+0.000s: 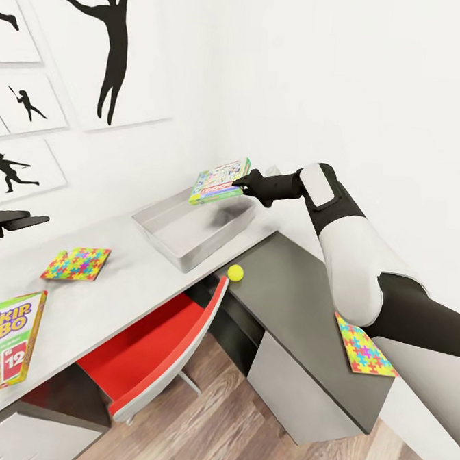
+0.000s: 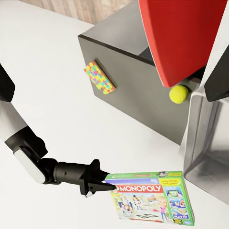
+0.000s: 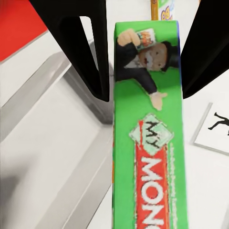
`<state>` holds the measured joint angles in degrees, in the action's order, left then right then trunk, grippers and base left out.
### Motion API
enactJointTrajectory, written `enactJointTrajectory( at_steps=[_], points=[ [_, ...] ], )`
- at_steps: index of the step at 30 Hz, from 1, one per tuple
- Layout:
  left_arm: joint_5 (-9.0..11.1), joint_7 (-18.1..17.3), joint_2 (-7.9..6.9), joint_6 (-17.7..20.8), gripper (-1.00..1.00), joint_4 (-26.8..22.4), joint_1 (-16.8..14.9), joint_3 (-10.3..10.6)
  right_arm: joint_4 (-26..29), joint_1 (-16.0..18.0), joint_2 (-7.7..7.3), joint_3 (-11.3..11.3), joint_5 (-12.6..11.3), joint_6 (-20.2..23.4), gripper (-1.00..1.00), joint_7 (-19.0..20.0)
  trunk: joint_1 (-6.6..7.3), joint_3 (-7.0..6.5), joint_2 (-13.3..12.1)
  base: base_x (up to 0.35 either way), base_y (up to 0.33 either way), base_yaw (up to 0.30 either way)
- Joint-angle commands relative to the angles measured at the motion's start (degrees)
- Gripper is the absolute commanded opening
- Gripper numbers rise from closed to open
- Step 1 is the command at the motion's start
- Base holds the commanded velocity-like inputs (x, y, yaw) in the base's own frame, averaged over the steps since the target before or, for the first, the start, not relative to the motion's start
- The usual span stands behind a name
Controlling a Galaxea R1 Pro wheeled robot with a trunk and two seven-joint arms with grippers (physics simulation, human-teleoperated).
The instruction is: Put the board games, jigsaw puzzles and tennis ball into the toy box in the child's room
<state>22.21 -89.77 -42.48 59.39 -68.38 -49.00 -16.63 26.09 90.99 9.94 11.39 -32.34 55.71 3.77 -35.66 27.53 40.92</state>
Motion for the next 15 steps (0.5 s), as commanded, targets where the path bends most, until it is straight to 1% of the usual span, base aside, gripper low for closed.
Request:
enactJointTrajectory(
  at_steps=[1,15],
  points=[
    [0.0,-0.2,-0.04,0.6,1.00,0.0,0.0,0.0,0.0,0.1,0.06,0.5,0.5,0.3,-1.00,0.4,-0.01,0.17,0.1,0.000,0.000,0.000],
    [0.0,-0.2,-0.05,0.6,1.00,0.0,0.0,0.0,0.0,0.1,0.06,0.5,0.5,0.3,-1.00,0.4,-0.01,1.50,0.1,0.000,0.000,0.000]
  ],
)
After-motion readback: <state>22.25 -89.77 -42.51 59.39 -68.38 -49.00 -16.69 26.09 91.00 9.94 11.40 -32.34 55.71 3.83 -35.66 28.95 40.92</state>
